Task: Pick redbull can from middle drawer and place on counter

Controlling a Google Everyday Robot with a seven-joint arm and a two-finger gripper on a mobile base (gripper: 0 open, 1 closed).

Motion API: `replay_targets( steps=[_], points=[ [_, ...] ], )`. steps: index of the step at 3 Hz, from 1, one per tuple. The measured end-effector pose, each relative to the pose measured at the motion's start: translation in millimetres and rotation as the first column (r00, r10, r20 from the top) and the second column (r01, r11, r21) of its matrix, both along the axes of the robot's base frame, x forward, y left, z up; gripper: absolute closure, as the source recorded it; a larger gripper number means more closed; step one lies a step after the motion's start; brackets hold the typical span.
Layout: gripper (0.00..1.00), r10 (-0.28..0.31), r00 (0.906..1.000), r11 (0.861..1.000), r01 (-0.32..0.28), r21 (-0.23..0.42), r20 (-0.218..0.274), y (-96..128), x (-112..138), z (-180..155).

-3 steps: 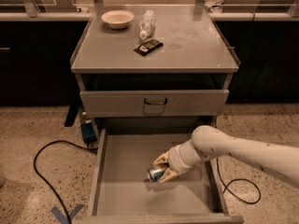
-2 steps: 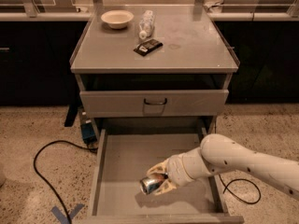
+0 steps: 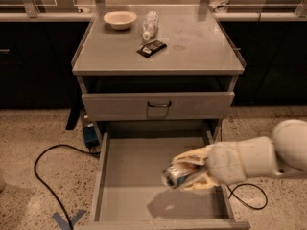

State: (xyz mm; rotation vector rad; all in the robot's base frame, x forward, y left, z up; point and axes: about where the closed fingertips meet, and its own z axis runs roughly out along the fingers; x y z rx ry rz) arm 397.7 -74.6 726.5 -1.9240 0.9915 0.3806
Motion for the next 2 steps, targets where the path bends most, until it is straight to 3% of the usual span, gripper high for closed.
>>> replay_targets(
  steps=[1, 2],
  points=[
    [1.0, -0.147, 0.9823, 0.988, 0.142, 0.053, 0.116, -71, 8, 105],
    [1.0, -0.235, 0.9315, 0.972, 0.224, 0.072, 0.277, -100, 23, 185]
  ],
)
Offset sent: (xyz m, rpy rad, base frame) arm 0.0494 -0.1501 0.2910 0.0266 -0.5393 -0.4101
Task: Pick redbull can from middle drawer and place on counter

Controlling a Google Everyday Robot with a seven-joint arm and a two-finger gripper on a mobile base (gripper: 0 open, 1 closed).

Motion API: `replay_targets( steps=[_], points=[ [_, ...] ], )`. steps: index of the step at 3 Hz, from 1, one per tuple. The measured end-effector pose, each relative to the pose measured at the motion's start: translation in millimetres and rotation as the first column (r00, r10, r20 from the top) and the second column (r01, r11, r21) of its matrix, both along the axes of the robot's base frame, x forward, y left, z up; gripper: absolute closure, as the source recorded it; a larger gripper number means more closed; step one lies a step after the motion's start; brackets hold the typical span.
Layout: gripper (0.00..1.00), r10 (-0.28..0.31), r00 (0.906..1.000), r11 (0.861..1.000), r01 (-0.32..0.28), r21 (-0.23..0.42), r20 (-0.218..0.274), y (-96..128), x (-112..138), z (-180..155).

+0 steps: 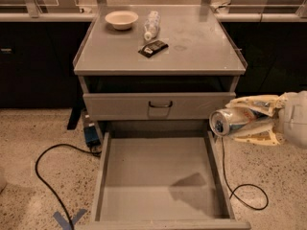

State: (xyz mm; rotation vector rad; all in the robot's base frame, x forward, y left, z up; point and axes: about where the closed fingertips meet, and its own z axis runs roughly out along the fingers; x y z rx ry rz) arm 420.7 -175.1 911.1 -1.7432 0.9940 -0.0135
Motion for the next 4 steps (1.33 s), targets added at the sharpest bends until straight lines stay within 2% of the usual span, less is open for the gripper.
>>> replay_targets(
  steps=[2, 3, 4],
  points=[
    [1.0, 0.02, 0.9998, 1.0, -0.02, 0.006, 0.0, 6, 6, -2],
    [1.0, 0.065, 0.9977, 0.998, -0.065, 0.01, 0.018, 20, 32, -6],
    [1.0, 0.12, 0.986, 0.993, -0.12, -0.007, 0.116, 43, 104, -10]
  ],
)
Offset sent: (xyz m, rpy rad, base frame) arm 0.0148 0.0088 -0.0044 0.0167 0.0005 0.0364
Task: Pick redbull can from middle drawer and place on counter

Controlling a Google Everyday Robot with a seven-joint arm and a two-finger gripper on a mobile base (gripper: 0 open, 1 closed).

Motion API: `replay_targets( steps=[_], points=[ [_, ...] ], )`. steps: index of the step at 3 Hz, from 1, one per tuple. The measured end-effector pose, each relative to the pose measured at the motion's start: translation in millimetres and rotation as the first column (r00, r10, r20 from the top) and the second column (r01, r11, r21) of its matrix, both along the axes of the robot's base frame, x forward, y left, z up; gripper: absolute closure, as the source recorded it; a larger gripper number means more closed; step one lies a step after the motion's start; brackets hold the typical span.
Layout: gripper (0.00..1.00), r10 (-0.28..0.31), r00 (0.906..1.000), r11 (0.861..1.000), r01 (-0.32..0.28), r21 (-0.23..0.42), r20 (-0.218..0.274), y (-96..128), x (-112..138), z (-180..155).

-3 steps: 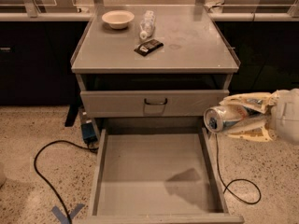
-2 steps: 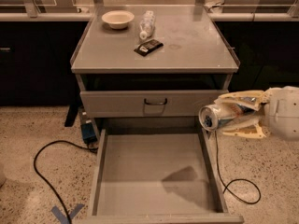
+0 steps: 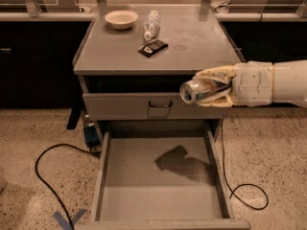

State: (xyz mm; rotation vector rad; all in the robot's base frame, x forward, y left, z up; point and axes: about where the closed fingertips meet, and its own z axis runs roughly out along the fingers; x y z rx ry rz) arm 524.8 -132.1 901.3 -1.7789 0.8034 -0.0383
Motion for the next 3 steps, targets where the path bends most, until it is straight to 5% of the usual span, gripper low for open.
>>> replay_targets(
  steps=[1, 2, 3],
  points=[
    [1.0, 0.038, 0.9931, 0.999, -0.036, -0.018, 0.111, 23, 70, 0],
    [1.0, 0.053, 0.9832, 0.997, -0.043, -0.058, 0.175, 75, 155, -37],
    [1.0, 0.053, 0.9832, 0.997, -0.043, -0.058, 0.175, 75, 155, -37]
  ],
)
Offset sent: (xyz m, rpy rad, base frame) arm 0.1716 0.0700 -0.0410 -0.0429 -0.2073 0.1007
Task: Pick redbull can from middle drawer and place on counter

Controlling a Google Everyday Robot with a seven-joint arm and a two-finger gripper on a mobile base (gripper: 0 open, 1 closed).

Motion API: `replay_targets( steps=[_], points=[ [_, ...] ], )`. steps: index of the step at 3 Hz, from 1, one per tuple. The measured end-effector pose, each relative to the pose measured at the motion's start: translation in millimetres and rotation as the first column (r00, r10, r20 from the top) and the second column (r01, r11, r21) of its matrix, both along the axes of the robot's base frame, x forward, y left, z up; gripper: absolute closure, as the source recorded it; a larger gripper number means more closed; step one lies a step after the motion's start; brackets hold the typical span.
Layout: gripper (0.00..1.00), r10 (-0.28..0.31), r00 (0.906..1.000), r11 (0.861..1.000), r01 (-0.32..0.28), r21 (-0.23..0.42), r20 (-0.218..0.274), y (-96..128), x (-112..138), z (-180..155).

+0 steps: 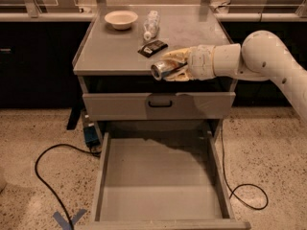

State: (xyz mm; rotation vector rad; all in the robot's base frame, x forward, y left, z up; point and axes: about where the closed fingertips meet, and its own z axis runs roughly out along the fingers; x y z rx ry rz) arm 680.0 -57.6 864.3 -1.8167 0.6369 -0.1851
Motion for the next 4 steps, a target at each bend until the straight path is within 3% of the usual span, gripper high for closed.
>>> replay_targets(
  steps=[1, 2, 3, 4],
  points=[
    [1.0, -0.008, 0.9999, 1.0, 0.008, 0.004, 0.011, 0, 2, 3],
    [1.0, -0.058, 0.9901, 0.998, 0.056, 0.019, 0.128, -12, 18, 45],
    [1.0, -0.106, 0.9615, 0.994, 0.105, 0.018, 0.254, -22, 33, 111],
    [1.0, -0.123, 0.9508, 0.992, 0.119, 0.031, 0.284, -31, 57, 144]
  ],
)
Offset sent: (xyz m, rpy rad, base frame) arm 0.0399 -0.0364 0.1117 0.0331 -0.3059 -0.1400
